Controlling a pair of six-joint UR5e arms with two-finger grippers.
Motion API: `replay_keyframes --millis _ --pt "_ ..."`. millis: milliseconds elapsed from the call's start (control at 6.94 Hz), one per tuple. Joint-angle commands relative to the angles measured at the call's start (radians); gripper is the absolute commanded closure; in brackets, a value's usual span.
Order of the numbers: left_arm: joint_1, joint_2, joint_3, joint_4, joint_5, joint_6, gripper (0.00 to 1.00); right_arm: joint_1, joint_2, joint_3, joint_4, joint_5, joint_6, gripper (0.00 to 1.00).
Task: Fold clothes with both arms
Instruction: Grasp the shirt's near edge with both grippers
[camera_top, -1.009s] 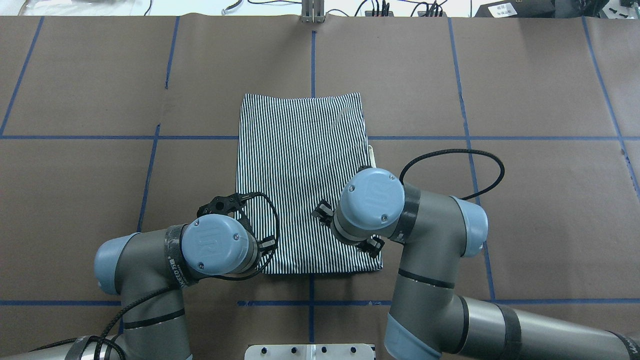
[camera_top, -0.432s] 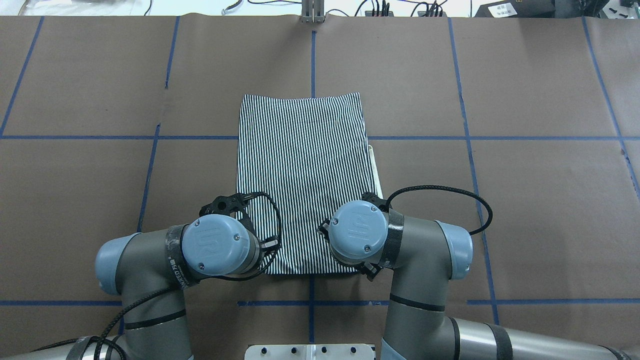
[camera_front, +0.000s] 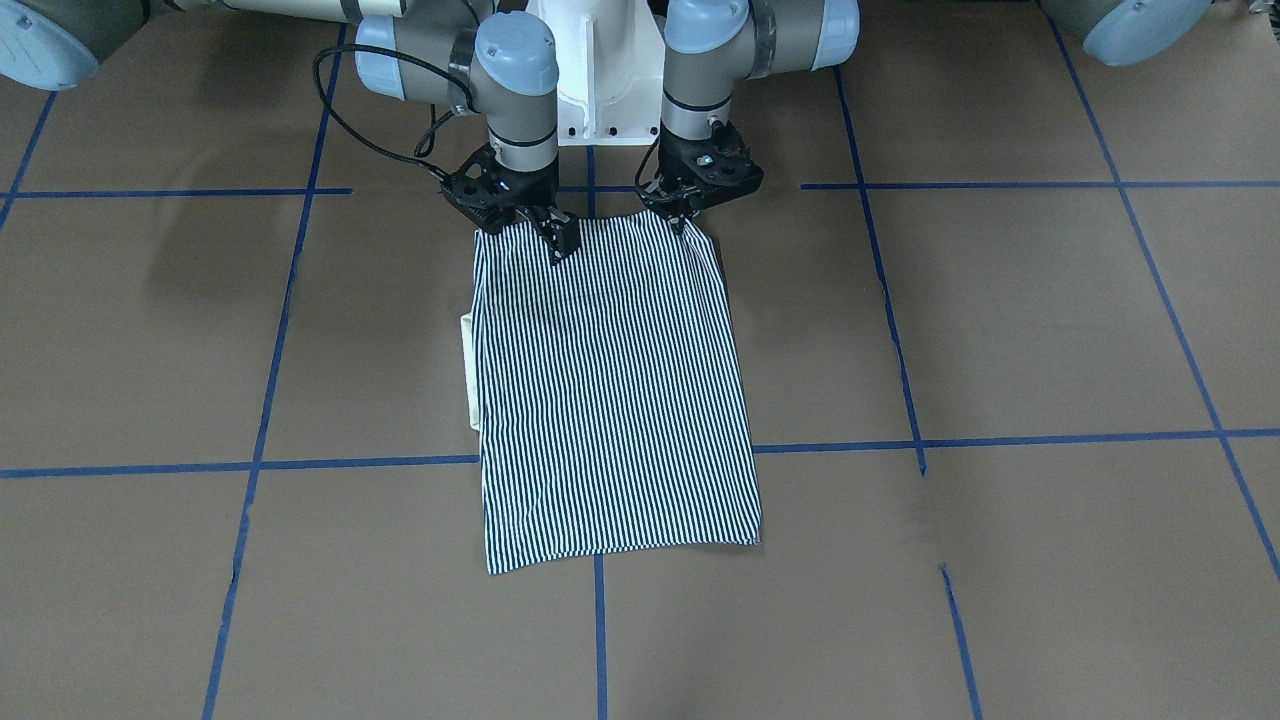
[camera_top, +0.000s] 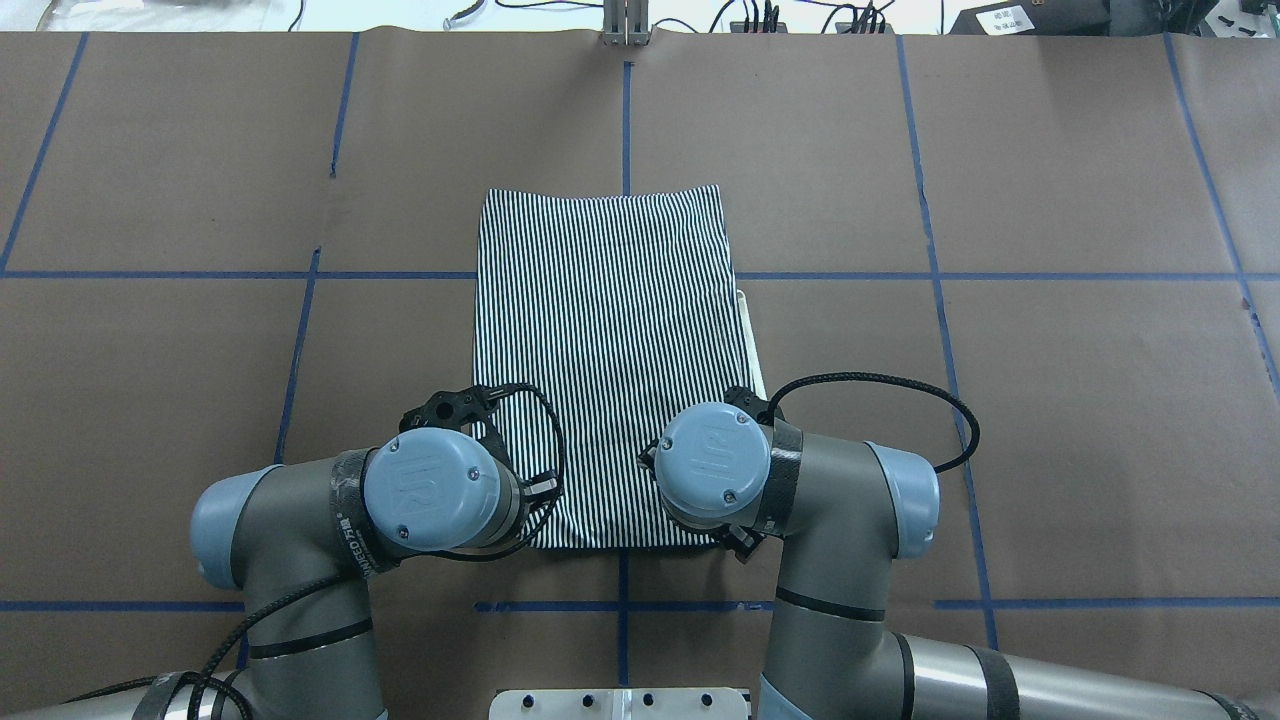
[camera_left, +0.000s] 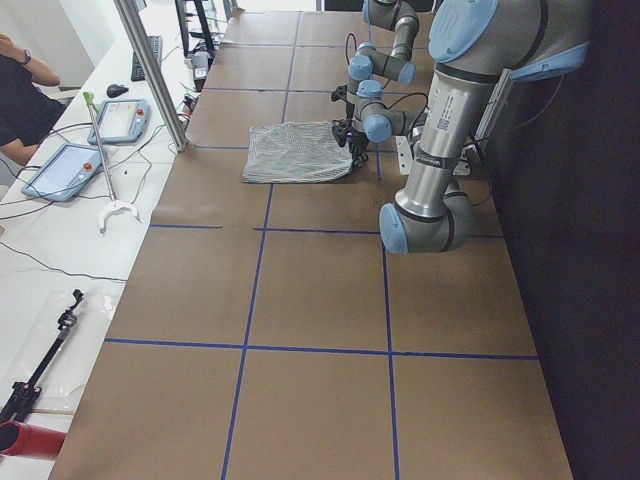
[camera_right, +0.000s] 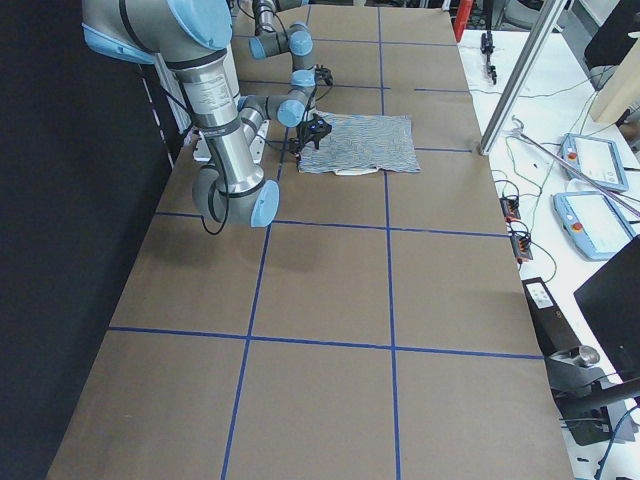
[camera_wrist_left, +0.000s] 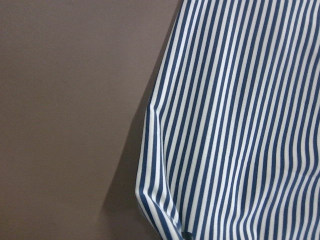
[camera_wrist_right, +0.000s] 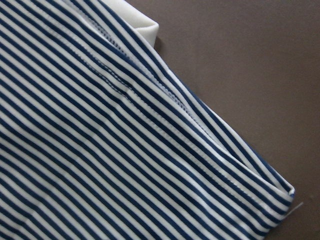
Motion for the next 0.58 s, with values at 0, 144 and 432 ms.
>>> replay_keyframes --millis 0,144,432 --pt "0.0 0.0 -0.009 0.0 0.0 0.0 1.0 -0.004 0.0 -0.007 -0.002 0.0 0.0 0.09" --pt "0.0 0.001 -0.009 0.0 0.0 0.0 1.0 -0.004 0.001 -0.009 -0.002 0.002 0.0 0.47" --pt "-0.002 0.0 -0.015 0.002 -0.002 0.0 1.0 -0.003 0.003 -0.004 -0.002 0.005 -0.001 1.0"
